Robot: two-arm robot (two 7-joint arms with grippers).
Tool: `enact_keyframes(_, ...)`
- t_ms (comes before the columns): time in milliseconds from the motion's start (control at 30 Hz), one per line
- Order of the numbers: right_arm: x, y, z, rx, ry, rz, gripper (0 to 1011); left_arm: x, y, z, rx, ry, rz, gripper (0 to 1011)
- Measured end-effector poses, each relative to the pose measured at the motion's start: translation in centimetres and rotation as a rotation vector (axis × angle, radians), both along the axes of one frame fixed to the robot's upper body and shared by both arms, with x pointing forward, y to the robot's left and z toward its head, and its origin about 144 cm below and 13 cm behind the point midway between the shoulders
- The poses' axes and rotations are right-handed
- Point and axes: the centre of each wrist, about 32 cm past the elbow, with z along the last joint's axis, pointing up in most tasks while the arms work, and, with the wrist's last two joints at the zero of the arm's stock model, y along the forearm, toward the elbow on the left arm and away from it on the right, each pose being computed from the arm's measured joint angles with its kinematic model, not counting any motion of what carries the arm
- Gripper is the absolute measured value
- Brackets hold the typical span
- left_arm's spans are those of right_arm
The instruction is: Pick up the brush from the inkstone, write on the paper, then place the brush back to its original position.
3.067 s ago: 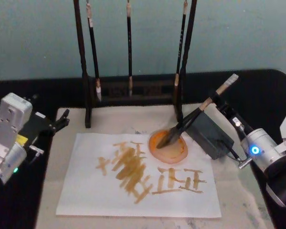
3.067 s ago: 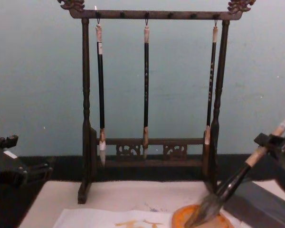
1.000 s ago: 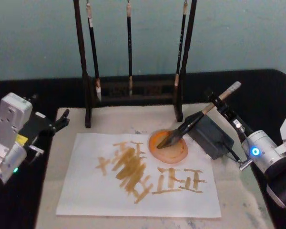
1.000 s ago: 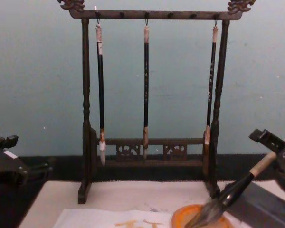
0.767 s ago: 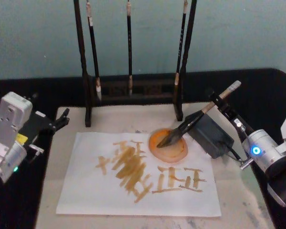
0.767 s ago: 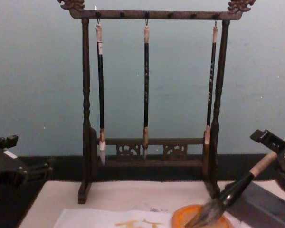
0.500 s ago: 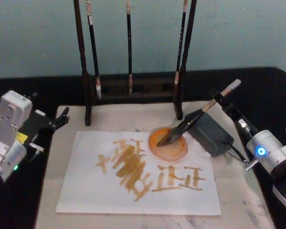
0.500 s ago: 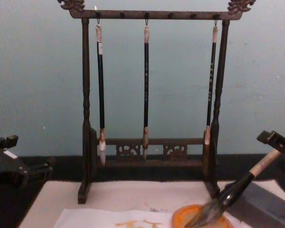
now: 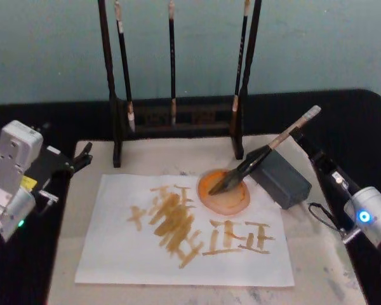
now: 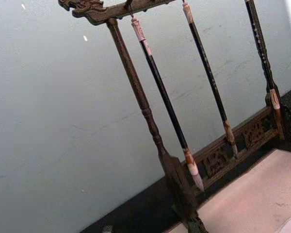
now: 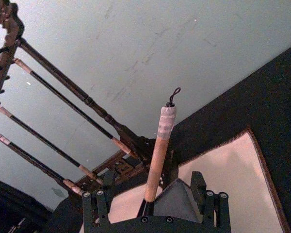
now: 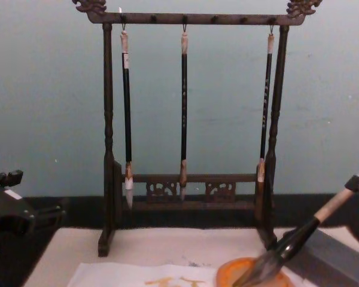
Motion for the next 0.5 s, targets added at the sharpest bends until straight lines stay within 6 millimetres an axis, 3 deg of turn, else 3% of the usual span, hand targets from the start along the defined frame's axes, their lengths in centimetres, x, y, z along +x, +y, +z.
enact_keyframes(233,-1.5,0.3,0.9,-0.046,0.000,0.001,1000,0.0,0.0,0.0,0.000,0.000,0.000,1009)
enact_keyframes(500,-2.7,1.8,2.4,-0.232,-0.078,-0.030,1000,0.0,0.0,0.0,0.000,0.000,0.000,1010)
